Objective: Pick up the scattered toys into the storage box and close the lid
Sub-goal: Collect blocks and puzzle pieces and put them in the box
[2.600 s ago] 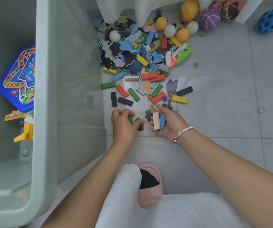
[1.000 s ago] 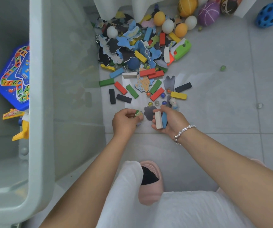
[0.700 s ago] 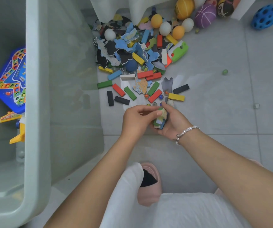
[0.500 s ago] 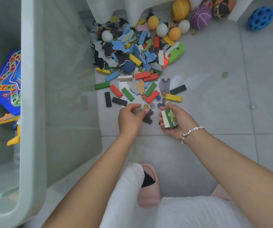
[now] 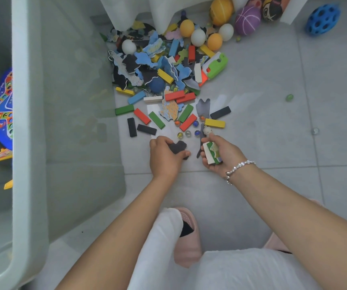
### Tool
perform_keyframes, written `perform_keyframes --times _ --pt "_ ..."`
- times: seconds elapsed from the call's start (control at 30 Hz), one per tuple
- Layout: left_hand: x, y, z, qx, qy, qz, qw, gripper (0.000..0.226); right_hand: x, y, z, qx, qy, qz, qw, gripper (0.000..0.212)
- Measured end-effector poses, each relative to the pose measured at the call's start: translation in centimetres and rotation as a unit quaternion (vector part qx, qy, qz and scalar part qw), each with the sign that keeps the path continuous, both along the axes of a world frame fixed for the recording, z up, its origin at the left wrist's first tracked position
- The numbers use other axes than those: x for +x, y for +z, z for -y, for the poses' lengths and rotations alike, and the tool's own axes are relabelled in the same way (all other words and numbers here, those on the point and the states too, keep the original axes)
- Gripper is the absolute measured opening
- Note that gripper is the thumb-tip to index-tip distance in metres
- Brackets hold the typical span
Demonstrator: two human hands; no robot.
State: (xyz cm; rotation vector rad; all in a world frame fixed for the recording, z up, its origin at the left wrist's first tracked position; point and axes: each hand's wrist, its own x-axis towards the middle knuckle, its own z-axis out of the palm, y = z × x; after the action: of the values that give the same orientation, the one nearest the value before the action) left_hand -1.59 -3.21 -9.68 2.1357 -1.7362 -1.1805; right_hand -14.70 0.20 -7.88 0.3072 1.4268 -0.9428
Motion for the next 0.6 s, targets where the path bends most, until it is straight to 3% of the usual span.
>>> perform_keyframes --times 0.1,0.23,0.37,0.47,0.6 --pt "0.5 0.4 0.3 0.034 0.029 -0.032 0.998 0.040 0.4 -0.2 0.0 0.003 0.014 -0.002 1.000 0.026" --pt "1.4 1.3 1.1 0.089 0.108 -0.173 0.975 0.026 0.7 -0.1 0.3 -0.008 0.023 -0.014 1.000 0.025" --pt "0.4 2.6 1.2 0.109 0.048 -0.244 0.962 0.022 1.3 0.3 0.9 -0.033 -0.002 0.033 0.999 0.022" --pt "-0.3 3.2 1.3 0.087 0.003 -0.243 0.966 0.022 1.2 0.4 1.3 -0.045 -0.024 0.103 0.993 0.033" --pt "-0.2 3.9 1.8 -0.026 -0.107 -0.180 0.977 0.022 1.0 0.5 1.6 -0.083 -0.020 0.159 0.984 0.041"
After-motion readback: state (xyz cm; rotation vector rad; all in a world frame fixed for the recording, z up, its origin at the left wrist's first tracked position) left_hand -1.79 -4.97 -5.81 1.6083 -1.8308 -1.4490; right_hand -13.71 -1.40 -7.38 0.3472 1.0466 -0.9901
